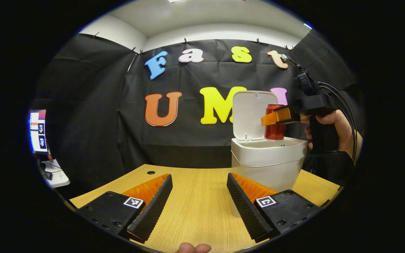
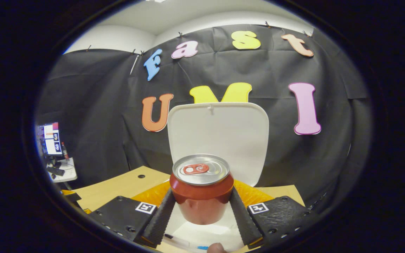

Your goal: Press the lid of the desktop garbage bin to open it, pick up the crumpled paper on the desktop and throw it into the bin, then pick up the pop can on the desktop and drop it into the bin, and finally close the garbage bin lid.

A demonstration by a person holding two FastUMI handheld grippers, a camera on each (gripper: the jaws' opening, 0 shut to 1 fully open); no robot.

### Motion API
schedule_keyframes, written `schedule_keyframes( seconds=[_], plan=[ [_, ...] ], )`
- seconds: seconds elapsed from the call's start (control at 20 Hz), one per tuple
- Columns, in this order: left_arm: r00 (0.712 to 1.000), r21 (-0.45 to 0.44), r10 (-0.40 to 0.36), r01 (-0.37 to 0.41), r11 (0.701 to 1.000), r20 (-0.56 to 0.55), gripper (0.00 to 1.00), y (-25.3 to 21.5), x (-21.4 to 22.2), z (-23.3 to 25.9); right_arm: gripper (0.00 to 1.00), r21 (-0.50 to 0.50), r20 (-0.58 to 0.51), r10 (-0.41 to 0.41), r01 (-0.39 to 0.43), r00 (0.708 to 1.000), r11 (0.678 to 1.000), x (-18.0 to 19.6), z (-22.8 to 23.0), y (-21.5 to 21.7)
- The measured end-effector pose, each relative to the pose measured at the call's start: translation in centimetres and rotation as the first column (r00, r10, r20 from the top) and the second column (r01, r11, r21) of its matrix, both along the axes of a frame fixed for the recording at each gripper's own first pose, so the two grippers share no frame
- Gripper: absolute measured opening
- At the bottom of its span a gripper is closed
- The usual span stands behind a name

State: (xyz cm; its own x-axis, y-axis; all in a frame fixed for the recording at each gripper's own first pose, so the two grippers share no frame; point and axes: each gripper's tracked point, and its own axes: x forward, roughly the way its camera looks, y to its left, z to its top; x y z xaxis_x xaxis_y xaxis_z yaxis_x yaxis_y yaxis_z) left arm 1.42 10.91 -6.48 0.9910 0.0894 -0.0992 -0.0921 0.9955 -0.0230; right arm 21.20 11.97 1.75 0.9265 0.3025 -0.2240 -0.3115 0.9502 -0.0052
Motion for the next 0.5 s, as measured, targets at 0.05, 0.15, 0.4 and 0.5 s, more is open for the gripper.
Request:
schedule_keyframes(
  seconds=[0.05, 0.15, 0.4, 0.5],
  plan=[
    [1.0, 0.0, 0.004, -0.004, 1.0, -0.004, 1.0, 0.11, 0.11, -0.18, 0.8, -0.006, -0.004, 0.001, -0.001, 1.0, 1.0, -0.01, -0.11, 0.09],
    [1.0, -0.007, 0.005, -0.005, 1.0, -0.013, 1.0, 0.4, 0.05, -0.63, 0.8, -0.007, -0.006, 0.0, 0.0, 1.0, 1.0, 0.06, -0.24, 0.04],
    [1.0, -0.011, 0.01, -0.01, 1.0, -0.012, 1.0, 0.67, -0.04, -0.63, 0.81, -0.028, -0.003, -0.004, 0.004, 1.0, 1.0, -0.03, -0.27, 0.24],
    [1.0, -0.003, 0.012, -0.012, 1.0, -0.013, 1.0, 0.74, -0.07, -0.63, 0.82, -0.035, -0.001, -0.009, 0.009, 1.0, 0.999, -0.01, -0.31, 0.15]
  ],
)
